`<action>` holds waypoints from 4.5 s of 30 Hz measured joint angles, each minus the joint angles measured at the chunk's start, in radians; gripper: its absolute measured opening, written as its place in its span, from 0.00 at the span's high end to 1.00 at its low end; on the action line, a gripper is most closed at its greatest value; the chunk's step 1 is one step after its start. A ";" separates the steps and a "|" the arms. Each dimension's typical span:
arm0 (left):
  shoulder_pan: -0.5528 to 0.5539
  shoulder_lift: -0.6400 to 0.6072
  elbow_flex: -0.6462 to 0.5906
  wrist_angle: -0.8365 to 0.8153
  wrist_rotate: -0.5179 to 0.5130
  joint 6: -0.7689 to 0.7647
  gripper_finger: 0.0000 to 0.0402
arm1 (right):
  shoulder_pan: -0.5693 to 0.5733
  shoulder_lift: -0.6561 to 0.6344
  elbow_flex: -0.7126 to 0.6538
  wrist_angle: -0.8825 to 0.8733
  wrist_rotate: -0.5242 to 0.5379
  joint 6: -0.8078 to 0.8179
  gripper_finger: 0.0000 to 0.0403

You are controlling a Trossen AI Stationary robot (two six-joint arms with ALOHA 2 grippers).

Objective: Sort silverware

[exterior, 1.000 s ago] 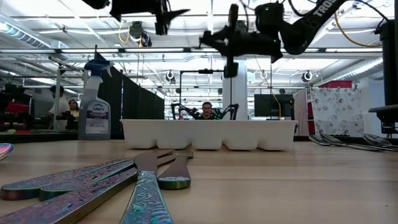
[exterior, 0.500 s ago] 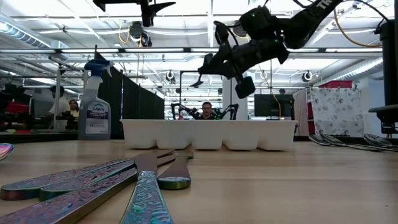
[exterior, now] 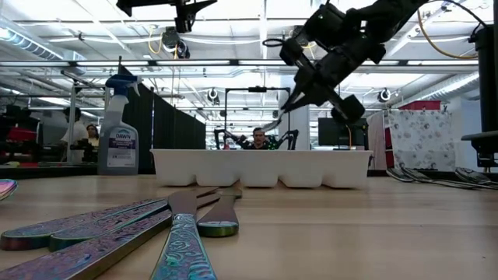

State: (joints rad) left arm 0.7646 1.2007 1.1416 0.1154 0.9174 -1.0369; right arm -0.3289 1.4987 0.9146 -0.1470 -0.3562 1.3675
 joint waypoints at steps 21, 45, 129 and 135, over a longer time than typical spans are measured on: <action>0.028 -0.004 0.000 0.008 0.042 0.031 0.31 | 0.013 0.000 -0.114 0.017 0.126 0.155 1.00; 0.027 -0.004 0.000 0.006 0.042 0.026 0.31 | 0.021 0.040 -0.114 0.000 0.147 0.112 0.81; -0.053 -0.010 0.000 -0.081 -0.145 0.028 0.31 | -0.322 -0.275 -0.353 -0.655 0.408 -0.365 0.68; -0.053 -0.010 0.000 -0.081 -0.145 0.023 0.31 | -0.346 -0.183 -0.350 -0.627 0.408 -0.433 0.69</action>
State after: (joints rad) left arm 0.7116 1.1912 1.1416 0.0348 0.7719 -1.0142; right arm -0.6750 1.3158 0.5646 -0.7742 0.0518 0.9341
